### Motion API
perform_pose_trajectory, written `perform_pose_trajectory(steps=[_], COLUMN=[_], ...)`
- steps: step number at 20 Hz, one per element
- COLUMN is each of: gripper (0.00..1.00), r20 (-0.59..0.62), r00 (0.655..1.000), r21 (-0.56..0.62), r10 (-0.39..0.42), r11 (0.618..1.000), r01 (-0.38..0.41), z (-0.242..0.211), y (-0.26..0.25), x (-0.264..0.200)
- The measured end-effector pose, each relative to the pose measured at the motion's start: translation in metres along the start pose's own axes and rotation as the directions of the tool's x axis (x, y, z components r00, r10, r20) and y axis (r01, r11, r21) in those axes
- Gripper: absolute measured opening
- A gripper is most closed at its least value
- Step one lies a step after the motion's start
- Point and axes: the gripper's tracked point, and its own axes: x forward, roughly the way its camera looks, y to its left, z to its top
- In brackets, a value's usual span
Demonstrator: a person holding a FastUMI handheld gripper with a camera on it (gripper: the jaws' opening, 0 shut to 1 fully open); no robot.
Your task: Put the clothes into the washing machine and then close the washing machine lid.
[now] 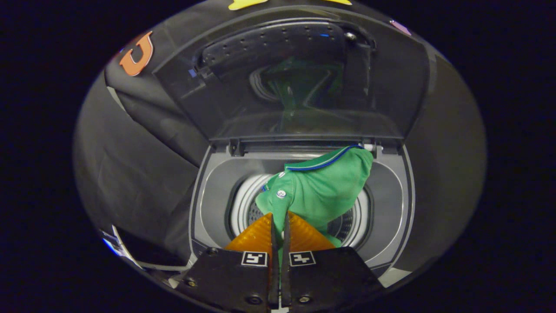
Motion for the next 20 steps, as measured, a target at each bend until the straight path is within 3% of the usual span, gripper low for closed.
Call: perform_pose_trajectory(steps=[6,12,16,20], gripper=[0.06,0.17,0.82,0.80], r20=[-0.046,-0.001,0.026,0.035], r00=[0.999,0.999,0.997,0.996], r21=[0.019,-0.023,-0.015,0.001], r10=[-0.014,-0.038,-0.078,-0.084], r11=[1.000,0.999,0.997,0.996], r01=[0.015,0.038,0.078,0.084], z=[-0.009,-0.004,-0.004,-0.007], y=[0.000,-0.005,-0.011,-0.015], x=[-0.002,-0.008,-0.016,-0.021])
